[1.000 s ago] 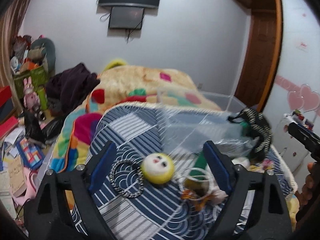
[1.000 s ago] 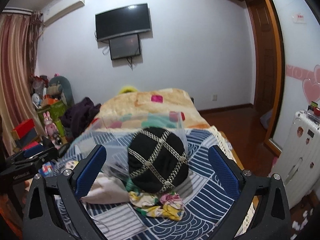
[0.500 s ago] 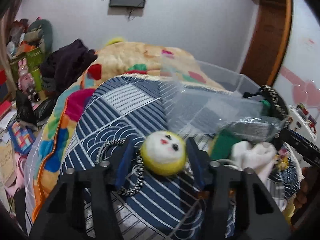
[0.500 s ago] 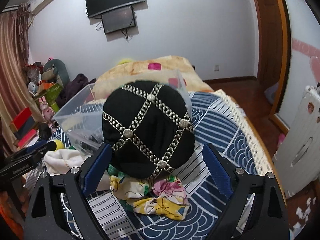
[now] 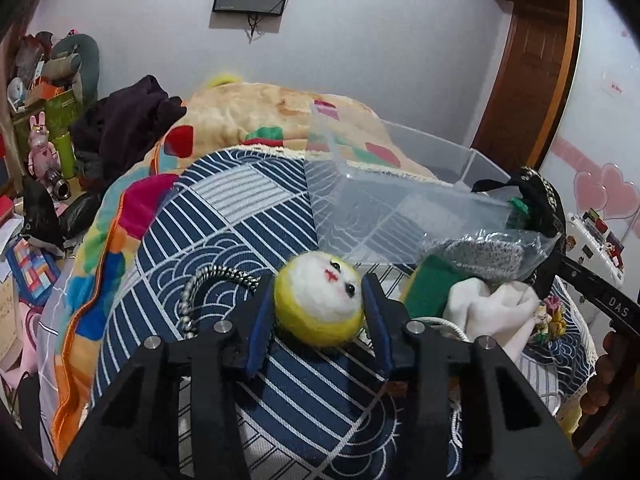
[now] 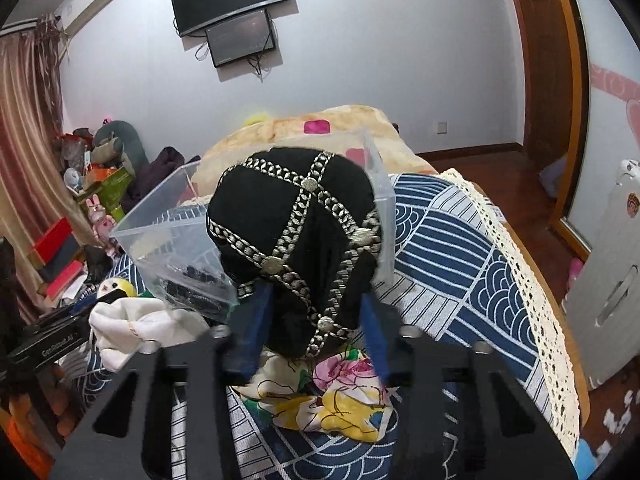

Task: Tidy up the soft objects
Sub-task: 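Grasp the yellow face ball with the left gripper while the right grasps the black chained cap, then drop the ball into the clear box with the left gripper while the right drops the cap in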

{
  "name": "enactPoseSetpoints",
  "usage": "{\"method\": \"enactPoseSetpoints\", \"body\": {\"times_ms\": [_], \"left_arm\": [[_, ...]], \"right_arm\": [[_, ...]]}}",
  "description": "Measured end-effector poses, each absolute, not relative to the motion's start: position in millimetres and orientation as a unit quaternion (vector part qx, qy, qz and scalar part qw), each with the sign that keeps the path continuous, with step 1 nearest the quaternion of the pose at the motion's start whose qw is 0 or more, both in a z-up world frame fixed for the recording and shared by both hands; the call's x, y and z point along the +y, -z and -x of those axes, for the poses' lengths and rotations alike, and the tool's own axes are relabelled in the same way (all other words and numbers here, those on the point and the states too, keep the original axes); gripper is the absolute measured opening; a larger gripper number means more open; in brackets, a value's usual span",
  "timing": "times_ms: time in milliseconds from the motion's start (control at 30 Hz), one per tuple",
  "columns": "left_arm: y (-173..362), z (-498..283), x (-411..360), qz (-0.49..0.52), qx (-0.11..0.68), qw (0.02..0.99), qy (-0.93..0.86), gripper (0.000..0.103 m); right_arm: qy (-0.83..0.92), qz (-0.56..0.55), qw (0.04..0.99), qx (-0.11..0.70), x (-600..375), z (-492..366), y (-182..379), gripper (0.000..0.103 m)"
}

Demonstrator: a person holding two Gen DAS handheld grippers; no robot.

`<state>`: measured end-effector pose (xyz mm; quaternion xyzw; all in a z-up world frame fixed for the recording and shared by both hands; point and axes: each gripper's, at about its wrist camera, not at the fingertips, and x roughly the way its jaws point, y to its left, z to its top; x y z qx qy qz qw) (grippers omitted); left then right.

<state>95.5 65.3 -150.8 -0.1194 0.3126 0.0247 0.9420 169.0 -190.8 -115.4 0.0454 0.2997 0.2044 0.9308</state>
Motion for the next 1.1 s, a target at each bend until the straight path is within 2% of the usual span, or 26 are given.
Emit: {"method": "enactPoseSetpoints", "body": {"times_ms": [100,200,733,1100], "left_arm": [[142.1,-90.4,62.9,0.117,0.299,0.946,-0.028,0.043],[132.2,-85.4,58.8,0.114,0.287,0.951,-0.026,0.043],[55.6,-101.5,45.4,0.111,0.214,0.970,0.039,0.043],[44.8,-161.5,57.1,0.140,0.241,0.958,0.064,0.043]], "right_arm": [[-0.207,-0.048,0.932,0.293,-194.2,-168.1,113.2,0.017],[-0.214,-0.064,0.932,0.286,-195.1,-165.2,108.9,0.015],[-0.213,-0.033,0.961,0.175,-187.5,-165.6,48.0,0.014],[-0.227,-0.024,0.955,0.188,-162.4,-199.1,54.2,0.014]]}}
